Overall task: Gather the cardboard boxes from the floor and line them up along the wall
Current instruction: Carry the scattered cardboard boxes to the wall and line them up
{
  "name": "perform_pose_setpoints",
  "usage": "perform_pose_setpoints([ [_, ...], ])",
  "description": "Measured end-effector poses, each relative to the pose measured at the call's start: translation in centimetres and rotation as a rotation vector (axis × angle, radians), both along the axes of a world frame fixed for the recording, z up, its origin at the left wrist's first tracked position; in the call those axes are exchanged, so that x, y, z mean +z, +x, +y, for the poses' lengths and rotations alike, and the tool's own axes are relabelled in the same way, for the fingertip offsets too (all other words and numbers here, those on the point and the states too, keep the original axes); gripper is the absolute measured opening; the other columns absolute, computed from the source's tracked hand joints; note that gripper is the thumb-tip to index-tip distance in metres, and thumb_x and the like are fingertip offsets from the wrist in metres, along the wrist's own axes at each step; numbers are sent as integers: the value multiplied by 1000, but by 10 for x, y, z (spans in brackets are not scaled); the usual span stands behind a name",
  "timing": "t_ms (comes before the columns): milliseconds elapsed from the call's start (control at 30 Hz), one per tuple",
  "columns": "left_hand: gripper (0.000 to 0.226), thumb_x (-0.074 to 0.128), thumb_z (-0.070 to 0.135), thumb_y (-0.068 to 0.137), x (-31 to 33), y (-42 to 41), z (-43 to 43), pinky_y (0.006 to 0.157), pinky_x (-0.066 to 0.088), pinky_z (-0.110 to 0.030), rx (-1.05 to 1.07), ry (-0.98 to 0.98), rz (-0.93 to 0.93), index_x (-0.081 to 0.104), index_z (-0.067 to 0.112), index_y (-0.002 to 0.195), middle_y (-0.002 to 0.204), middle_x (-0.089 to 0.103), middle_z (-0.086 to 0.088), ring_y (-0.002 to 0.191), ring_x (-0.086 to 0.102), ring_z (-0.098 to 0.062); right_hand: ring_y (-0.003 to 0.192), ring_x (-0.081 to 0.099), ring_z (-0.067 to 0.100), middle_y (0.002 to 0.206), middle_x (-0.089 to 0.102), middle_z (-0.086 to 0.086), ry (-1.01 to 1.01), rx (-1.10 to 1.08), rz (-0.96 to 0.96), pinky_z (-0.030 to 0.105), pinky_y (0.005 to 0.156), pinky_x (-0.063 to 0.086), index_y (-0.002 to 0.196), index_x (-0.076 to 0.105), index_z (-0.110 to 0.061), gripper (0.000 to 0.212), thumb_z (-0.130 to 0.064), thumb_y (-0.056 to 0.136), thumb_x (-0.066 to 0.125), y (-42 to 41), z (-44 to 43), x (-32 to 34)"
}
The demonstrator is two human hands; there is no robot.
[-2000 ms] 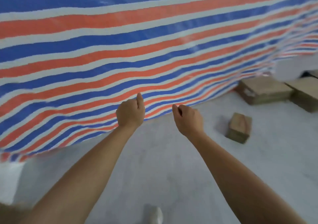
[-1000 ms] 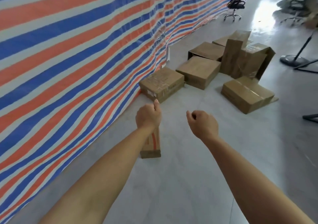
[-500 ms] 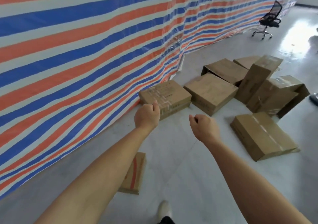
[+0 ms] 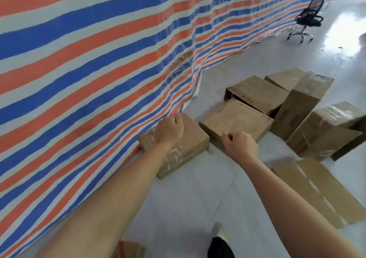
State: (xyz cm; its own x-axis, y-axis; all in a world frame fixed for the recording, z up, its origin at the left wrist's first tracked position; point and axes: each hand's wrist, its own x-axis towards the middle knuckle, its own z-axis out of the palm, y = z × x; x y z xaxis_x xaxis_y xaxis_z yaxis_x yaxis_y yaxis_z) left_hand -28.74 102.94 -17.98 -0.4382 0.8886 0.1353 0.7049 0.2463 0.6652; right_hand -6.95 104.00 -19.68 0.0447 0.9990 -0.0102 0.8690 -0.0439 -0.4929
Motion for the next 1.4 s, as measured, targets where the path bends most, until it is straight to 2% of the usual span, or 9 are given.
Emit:
perform_pose_setpoints([
  [233, 29, 41, 50, 101, -17, -17, 148, 65, 44, -15, 174, -56, 85, 62, 30, 105, 91, 64, 12, 72, 60, -7, 81, 64, 30, 83, 70, 8, -130, 196, -91, 35, 71, 54, 79, 69, -15, 42, -43, 99, 44, -39, 200, -18],
  [400, 38, 41, 49, 100, -45, -63, 215, 79, 55, -29, 283, -82, 56, 65, 21, 92, 86, 67, 7, 77, 64, -11, 82, 60, 30, 91, 68, 9, -225, 404, -206, 31, 63, 40, 93, 72, -16, 42, -44, 101, 42, -98, 304, -41],
  [533, 34, 39, 40, 104, -91, -101, 274, 62, 42, -18, 349, -165, -125, 56, 20, 82, 71, 51, 13, 62, 54, -7, 60, 45, 18, 80, 60, 4, -283, 465, -257, 27, 49, 29, 88, 67, -16, 39, -43, 101, 43, -138, 371, -85],
  [833, 46, 37, 38, 105, -309, -177, 395, 51, 33, -25, 536, -477, -283, 47, 18, 66, 61, 46, 3, 56, 47, -12, 92, 57, 25, 111, 60, 2, -546, 456, -304, 34, 75, 43, 119, 60, -20, 36, -46, 99, 45, -201, 514, -295],
  [1000, 28, 54, 45, 97, -469, -190, 418, 67, 38, -29, 639, -692, -329, 55, 17, 95, 84, 58, 4, 79, 55, -19, 121, 53, 33, 137, 48, 13, -672, 424, -314, 42, 92, 45, 141, 44, -16, 57, -52, 97, 51, -204, 557, -455],
  [1067, 45, 61, 53, 90, -525, -189, 416, 75, 42, -30, 703, -751, -357, 55, 15, 114, 105, 61, -2, 86, 59, -21, 130, 46, 35, 143, 42, 15, -683, 398, -315, 45, 100, 43, 146, 39, -13, 69, -54, 94, 56, -195, 566, -510],
  [1133, 70, 63, 58, 87, -578, -183, 410, 90, 44, -36, 790, -810, -412, 46, 12, 136, 130, 57, -9, 114, 58, -28, 138, 36, 36, 149, 34, 17, -697, 375, -347, 47, 107, 37, 151, 32, -12, 81, -58, 90, 60, -181, 573, -564],
  [1233, 105, 62, 70, 80, -647, -167, 392, 114, 30, -46, 876, -899, -430, 20, 9, 154, 158, 30, -14, 145, 29, -32, 149, 14, 37, 162, 13, 19, -715, 334, -418, 50, 116, 25, 157, 16, -12, 103, -68, 84, 61, -159, 577, -635],
  [1400, 133, 67, 79, 67, -713, -149, 369, 115, 20, -58, 1211, -876, -453, -6, 14, 157, 165, -6, -14, 151, 2, -34, 153, -5, 34, 166, -9, 15, -695, 131, -280, 50, 123, 10, 159, -10, -17, 132, -75, 71, 70, -132, 592, -701],
])
